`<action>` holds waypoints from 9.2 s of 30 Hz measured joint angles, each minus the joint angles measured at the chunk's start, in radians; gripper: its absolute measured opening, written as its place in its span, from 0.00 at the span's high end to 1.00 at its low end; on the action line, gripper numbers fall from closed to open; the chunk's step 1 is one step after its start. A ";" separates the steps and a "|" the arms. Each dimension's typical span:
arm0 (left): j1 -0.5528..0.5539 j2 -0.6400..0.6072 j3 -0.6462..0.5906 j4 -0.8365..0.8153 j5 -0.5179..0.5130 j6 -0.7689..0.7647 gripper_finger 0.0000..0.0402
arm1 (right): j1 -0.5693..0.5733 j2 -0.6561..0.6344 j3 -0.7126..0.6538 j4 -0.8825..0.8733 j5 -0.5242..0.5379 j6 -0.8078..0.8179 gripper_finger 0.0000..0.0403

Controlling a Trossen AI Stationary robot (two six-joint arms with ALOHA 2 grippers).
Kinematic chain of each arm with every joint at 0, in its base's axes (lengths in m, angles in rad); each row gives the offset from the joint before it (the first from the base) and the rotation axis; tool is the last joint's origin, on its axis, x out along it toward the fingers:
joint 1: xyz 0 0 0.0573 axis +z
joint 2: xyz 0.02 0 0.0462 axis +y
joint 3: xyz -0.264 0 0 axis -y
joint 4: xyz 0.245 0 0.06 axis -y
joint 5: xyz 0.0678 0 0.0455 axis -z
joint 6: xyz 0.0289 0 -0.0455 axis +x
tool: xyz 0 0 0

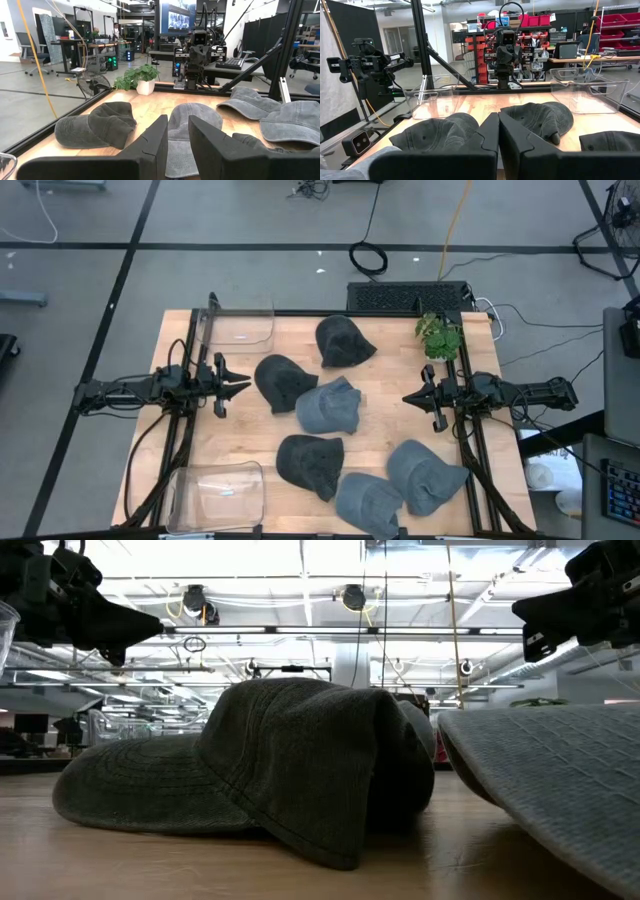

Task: Pick & Place hat

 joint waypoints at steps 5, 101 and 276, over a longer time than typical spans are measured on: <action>0.000 0.000 0.000 0.000 0.000 0.000 0.79 | 0.000 0.000 0.000 0.000 0.000 0.000 1.00; 0.000 0.000 0.000 -0.003 -0.005 0.000 0.79 | -0.084 1.594 0.485 0.901 -0.079 0.915 0.63; 1.252 1.063 1.051 -1.141 0.632 0.168 0.98 | -0.014 1.402 0.793 0.683 0.206 0.016 0.57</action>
